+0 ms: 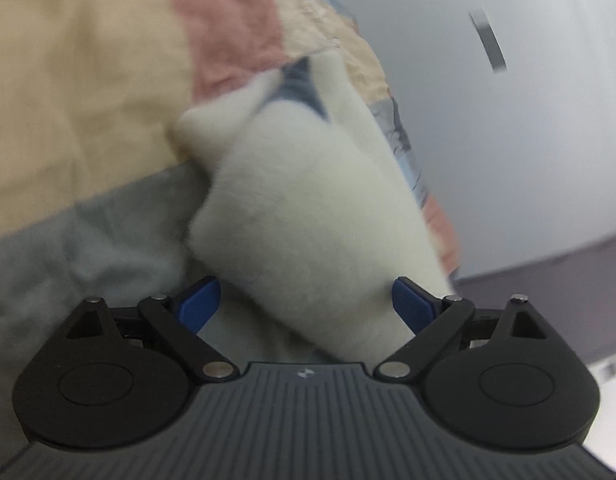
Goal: Fold large clothes
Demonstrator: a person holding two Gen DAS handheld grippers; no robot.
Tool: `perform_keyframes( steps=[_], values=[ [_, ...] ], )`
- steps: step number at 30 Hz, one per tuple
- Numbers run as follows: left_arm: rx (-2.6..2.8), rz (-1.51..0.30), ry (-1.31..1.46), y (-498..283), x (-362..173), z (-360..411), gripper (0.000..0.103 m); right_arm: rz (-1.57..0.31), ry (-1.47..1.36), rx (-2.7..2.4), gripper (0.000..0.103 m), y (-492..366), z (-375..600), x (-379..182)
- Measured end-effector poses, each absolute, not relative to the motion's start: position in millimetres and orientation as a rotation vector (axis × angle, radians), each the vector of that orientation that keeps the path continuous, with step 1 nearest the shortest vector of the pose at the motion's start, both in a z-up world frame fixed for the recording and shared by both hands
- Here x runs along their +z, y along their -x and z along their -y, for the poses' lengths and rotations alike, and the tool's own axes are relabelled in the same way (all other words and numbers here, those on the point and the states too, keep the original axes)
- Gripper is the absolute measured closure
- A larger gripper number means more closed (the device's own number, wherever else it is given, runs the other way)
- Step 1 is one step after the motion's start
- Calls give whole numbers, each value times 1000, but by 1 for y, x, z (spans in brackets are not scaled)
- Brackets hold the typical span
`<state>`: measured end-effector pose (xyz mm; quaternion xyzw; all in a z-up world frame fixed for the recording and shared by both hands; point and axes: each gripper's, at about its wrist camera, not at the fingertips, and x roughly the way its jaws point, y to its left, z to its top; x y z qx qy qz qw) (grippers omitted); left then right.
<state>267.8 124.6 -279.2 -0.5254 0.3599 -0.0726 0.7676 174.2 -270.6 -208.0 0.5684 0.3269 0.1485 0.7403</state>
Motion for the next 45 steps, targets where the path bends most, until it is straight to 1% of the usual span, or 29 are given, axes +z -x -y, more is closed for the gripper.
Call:
perform_keyframes(
  steps=[4, 15, 20, 25, 27, 30, 34, 36, 37, 38, 39, 41, 42, 44, 45],
  values=[
    [-135, -746, 1300, -274, -292, -137, 8, -732, -1263, 317, 13, -172, 273, -215],
    [-69, -733, 1366, -293, -299, -139, 8, -786, -1243, 270, 14, -168, 276, -224],
    [-121, -661, 1421, -295, -301, -147, 8, -790, -1296, 243, 14, -170, 284, -233],
    [-198, -584, 1434, -296, -291, -151, 8, -718, -1426, 188, 14, -170, 303, -231],
    [-187, -594, 1418, -298, -292, -149, 8, -705, -1447, 174, 14, -169, 307, -233],
    [-144, -650, 1380, -297, -299, -143, 9, -730, -1406, 96, 14, -166, 310, -238],
    [-140, -663, 1314, -301, -295, -137, 10, -726, -1419, 78, 14, -166, 313, -245],
    [-116, -664, 1341, -304, -299, -139, 14, -721, -1401, 78, 14, -168, 313, -245],
    [-97, -668, 1352, -305, -301, -140, 20, -718, -1395, 78, 14, -171, 311, -245],
    [-85, -670, 1371, -307, -304, -140, 24, -712, -1394, 79, 13, -173, 311, -246],
    [-76, -670, 1383, -308, -306, -141, 26, -709, -1397, 79, 13, -175, 311, -247],
    [-66, -672, 1366, -310, -304, -142, 34, -714, -1395, 80, 14, -179, 310, -249],
    [-67, -672, 1346, -308, -302, -142, 35, -715, -1389, 80, 14, -187, 301, -244],
    [-64, -674, 1324, -307, -299, -142, 41, -714, -1377, 80, 16, -188, 301, -242],
    [-65, -673, 1320, -306, -299, -142, 42, -713, -1362, 77, 21, -187, 301, -241]
  ],
)
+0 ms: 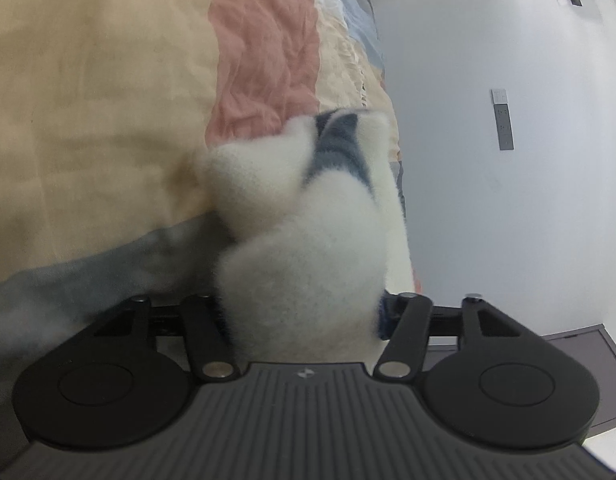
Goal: Fold large clothes
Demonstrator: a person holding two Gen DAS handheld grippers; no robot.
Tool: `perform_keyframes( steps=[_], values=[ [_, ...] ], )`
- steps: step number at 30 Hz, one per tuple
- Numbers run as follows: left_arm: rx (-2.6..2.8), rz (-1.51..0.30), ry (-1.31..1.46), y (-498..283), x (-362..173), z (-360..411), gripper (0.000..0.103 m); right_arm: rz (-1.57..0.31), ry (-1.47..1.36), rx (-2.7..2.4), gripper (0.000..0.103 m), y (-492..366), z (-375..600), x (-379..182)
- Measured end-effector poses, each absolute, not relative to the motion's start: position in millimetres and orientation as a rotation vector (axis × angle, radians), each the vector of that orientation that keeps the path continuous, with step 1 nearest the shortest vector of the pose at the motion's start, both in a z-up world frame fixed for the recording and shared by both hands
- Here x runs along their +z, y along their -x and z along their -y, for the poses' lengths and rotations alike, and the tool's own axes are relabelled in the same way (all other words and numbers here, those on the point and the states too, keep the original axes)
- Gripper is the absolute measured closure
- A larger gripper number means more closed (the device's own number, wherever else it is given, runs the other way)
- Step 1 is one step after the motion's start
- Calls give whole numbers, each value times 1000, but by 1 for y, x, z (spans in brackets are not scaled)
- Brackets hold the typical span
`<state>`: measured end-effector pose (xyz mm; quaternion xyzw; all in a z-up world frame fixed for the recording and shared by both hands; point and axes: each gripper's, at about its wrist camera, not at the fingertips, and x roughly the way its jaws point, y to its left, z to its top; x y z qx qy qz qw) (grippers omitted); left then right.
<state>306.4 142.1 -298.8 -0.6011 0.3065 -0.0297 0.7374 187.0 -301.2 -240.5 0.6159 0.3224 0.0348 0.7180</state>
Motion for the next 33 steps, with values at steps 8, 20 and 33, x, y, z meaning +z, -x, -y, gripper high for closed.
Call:
perform_keyframes(
  steps=[8, 20, 33],
  values=[
    [-100, -621, 1202, -303, -282, -139, 49, -652, -1181, 110, 43, -184, 297, -214],
    [-223, -558, 1115, -258, -240, -131, 49, -580, -1070, 179, 47, -152, 314, -178],
    [-373, -494, 1087, -262, -158, -64, 49, -443, -1023, 265, 47, -150, 381, -101]
  ],
)
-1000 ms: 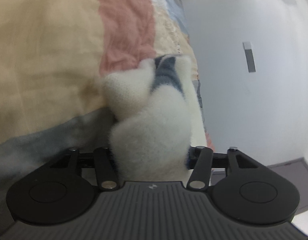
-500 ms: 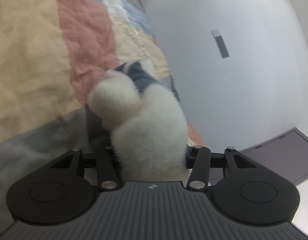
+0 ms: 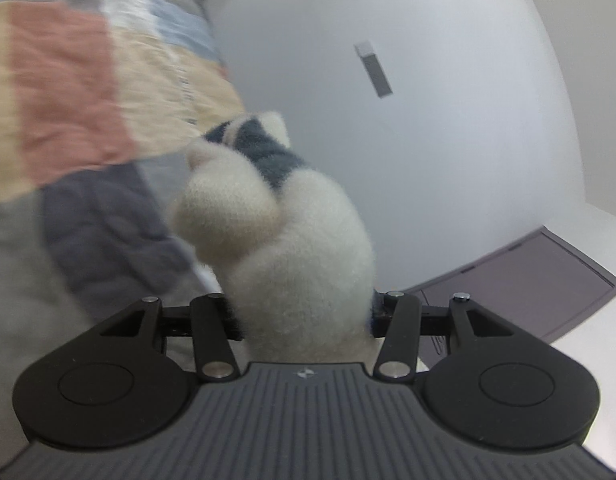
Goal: Fold large clothes
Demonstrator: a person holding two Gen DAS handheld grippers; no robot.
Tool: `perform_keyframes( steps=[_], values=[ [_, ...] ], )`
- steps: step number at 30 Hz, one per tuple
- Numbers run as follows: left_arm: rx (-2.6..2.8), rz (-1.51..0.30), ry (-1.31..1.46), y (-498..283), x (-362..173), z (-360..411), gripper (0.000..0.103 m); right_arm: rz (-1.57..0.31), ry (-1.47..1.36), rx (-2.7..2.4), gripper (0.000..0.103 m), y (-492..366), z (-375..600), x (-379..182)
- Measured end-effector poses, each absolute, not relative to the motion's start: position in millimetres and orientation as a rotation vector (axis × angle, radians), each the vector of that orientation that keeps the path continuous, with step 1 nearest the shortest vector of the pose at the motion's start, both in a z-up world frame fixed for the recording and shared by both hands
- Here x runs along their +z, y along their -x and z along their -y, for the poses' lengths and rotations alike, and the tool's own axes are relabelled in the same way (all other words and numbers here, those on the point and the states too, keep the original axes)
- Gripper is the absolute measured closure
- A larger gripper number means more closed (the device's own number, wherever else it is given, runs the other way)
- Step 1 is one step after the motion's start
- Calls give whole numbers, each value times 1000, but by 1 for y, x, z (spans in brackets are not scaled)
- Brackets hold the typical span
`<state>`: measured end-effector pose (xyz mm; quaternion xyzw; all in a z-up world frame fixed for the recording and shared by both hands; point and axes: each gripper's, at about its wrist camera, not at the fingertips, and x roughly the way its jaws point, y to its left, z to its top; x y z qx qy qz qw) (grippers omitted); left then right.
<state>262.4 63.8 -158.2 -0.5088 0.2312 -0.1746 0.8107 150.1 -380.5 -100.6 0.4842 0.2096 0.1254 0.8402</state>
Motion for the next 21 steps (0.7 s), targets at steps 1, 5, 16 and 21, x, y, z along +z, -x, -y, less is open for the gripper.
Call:
perform_keyframes(
  steps=[1, 5, 16, 21],
  values=[
    [-388, -492, 1085, -270, -152, -55, 49, -430, -1018, 266, 47, -154, 389, -94],
    [-445, -515, 1075, -311, -127, -16, 49, -372, -1001, 275, 47, -170, 425, -72],
    [-556, -561, 997, -435, -114, 103, 49, -283, -988, 225, 47, -233, 525, -61],
    [-569, -616, 951, -484, -146, 152, 49, -275, -986, 196, 47, -254, 561, -93]
  ],
)
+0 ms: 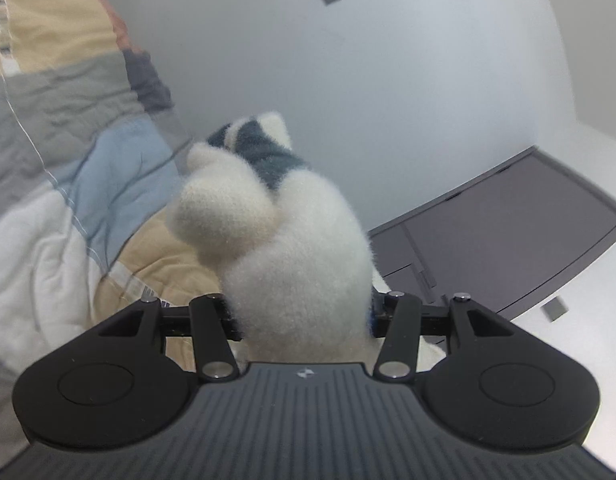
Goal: Fold large clothes
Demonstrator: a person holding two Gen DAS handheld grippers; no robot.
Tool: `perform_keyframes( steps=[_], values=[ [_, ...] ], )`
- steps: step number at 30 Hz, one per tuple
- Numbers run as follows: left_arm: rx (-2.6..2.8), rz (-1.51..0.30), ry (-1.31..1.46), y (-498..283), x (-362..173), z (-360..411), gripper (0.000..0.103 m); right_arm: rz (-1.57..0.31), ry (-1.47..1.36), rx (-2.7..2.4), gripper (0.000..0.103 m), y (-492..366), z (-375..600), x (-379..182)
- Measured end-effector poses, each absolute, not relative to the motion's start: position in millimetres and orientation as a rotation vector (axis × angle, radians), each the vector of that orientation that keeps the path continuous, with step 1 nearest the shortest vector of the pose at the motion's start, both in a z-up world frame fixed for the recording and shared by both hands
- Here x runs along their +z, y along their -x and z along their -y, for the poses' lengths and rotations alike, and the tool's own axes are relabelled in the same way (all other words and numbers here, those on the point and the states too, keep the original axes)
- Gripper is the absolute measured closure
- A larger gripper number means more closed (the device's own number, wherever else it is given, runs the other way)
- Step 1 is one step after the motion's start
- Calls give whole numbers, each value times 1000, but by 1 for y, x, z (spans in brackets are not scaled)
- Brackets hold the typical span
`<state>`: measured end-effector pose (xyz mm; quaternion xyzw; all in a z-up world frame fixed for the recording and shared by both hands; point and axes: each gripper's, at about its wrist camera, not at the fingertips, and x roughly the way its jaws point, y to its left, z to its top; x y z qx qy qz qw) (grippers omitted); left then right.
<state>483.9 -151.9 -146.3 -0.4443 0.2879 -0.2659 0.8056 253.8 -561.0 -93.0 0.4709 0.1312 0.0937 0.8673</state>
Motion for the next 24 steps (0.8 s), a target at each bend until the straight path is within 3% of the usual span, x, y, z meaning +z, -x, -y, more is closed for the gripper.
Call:
perform_keyframes(
  steps=[10, 14, 18, 24],
  values=[
    [-618, -772, 869, -536, -265, 194, 48, -341, -1089, 122, 47, -275, 601, -219],
    [-648, -734, 924, -534, -301, 184, 44, -277, -1106, 161, 44, -260, 595, -253],
    [-665, -694, 902, -524, -312, 182, 43, -236, -1154, 179, 36, -252, 592, -278],
    [-625, -690, 866, -512, -298, 191, 35, -230, -1200, 193, 34, -253, 596, -285]
  ],
)
